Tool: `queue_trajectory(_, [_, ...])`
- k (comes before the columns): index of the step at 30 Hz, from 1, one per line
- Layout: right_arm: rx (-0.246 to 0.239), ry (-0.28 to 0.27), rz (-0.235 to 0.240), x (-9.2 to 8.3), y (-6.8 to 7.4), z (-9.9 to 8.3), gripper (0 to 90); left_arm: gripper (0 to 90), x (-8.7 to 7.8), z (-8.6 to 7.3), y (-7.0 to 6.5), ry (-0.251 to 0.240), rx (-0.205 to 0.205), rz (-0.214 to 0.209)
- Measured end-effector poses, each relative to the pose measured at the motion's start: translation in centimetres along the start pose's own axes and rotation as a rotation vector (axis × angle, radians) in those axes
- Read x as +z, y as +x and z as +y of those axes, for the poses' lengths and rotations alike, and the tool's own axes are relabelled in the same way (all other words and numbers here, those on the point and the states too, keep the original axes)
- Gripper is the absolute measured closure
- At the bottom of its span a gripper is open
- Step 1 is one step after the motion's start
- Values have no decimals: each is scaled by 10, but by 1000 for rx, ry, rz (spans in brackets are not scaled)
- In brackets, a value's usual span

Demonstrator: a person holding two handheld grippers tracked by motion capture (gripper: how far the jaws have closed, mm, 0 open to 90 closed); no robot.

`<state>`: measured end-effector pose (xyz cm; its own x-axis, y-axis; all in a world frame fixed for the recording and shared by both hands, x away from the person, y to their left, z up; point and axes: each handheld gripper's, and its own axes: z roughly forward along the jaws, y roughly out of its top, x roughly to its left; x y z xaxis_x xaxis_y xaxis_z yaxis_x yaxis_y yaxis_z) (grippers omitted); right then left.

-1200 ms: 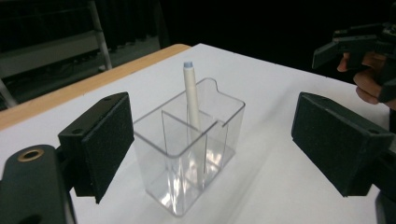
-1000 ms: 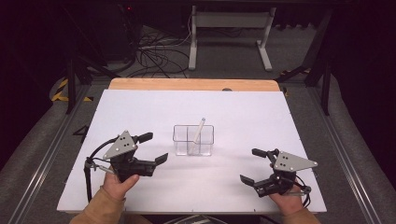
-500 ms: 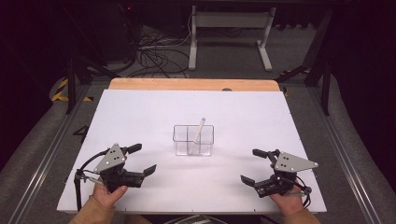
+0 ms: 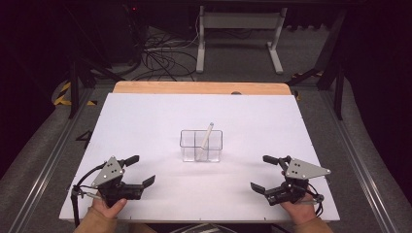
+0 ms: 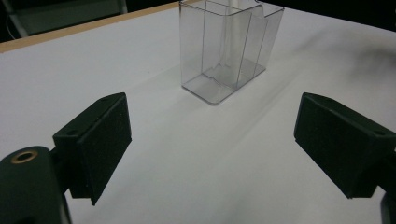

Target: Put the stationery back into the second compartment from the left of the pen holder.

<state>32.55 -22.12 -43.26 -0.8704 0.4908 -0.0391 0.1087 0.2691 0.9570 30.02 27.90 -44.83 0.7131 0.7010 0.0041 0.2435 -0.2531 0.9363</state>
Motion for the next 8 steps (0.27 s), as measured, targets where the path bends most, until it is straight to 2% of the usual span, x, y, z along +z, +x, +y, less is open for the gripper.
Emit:
queue_trajectory(2, [1,-3,-1,0,0,0,44,121,-1,0,1,-2,7,5])
queue_trajectory(4, [2,-1,0,1,0,0,44,120,-2,1,1,-10,-11,4])
queue_trajectory(8, [1,0,-1,1,-1,-1,44,88,-5,0,2,-20,4,-4])
